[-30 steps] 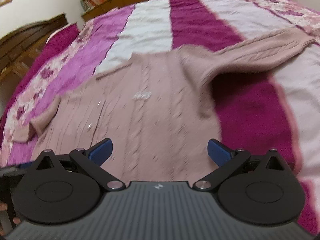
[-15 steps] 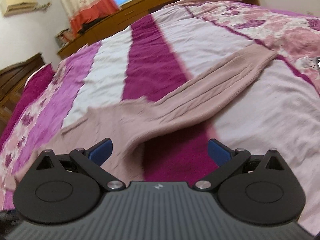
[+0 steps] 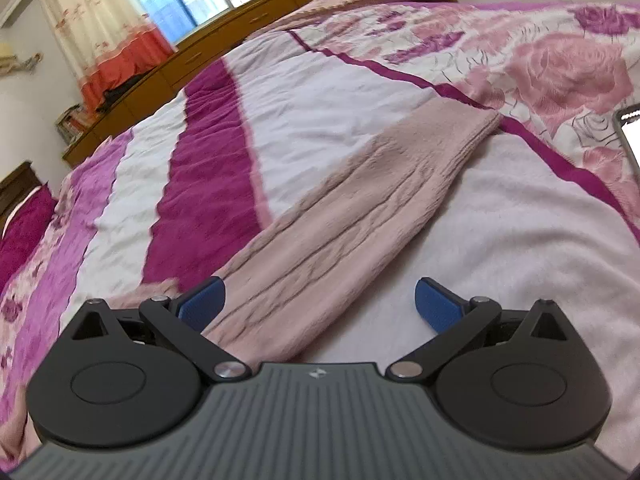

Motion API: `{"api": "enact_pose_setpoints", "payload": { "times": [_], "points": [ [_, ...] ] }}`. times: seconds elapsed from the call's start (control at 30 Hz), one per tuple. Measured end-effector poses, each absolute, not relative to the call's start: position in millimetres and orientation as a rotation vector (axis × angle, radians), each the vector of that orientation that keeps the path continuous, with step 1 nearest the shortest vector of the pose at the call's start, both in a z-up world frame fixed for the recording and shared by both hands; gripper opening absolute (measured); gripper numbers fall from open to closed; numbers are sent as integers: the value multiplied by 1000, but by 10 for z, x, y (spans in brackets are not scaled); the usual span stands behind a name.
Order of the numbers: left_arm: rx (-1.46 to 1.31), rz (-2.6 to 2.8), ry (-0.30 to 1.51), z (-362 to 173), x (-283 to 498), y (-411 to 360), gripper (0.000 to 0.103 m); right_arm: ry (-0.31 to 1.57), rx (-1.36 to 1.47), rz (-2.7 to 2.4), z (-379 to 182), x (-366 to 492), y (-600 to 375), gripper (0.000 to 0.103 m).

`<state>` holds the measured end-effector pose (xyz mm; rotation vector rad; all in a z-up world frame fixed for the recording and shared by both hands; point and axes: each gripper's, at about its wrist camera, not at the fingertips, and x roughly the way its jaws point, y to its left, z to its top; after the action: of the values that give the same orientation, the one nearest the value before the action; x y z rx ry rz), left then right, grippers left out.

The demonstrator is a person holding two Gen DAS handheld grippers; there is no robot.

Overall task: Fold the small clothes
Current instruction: 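Move the right tool to a sleeve cuff and close on it, then lift the held sleeve with the right tool and carry it across the body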

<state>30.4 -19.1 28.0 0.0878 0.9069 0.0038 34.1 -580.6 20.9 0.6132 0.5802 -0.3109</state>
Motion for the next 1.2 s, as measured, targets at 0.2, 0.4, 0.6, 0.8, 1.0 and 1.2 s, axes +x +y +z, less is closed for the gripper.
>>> {"api": "enact_pose_setpoints", "payload": {
  "times": [0.2, 0.4, 0.6, 0.8, 1.0, 1.2],
  "points": [
    [77, 15, 930, 223, 340, -193, 103, 539, 623, -306, 93, 582, -5924, 103],
    [93, 24, 933, 189, 346, -220, 103, 504, 600, -306, 54, 793, -5962, 103],
    [98, 44, 938, 175, 350, -251, 103, 473, 525, -317, 37, 875, -5883, 80],
    [103, 51, 936, 166, 351, -267, 103, 441, 582, -362, 74, 784, -6016, 17],
    [101, 49, 929, 158, 340, -258, 103, 364, 536, -359, 302, 485, -5981, 10],
    [92, 44, 922, 152, 323, -237, 103, 276, 520, -376, 633, 90, -5950, 10]
  ]
}}
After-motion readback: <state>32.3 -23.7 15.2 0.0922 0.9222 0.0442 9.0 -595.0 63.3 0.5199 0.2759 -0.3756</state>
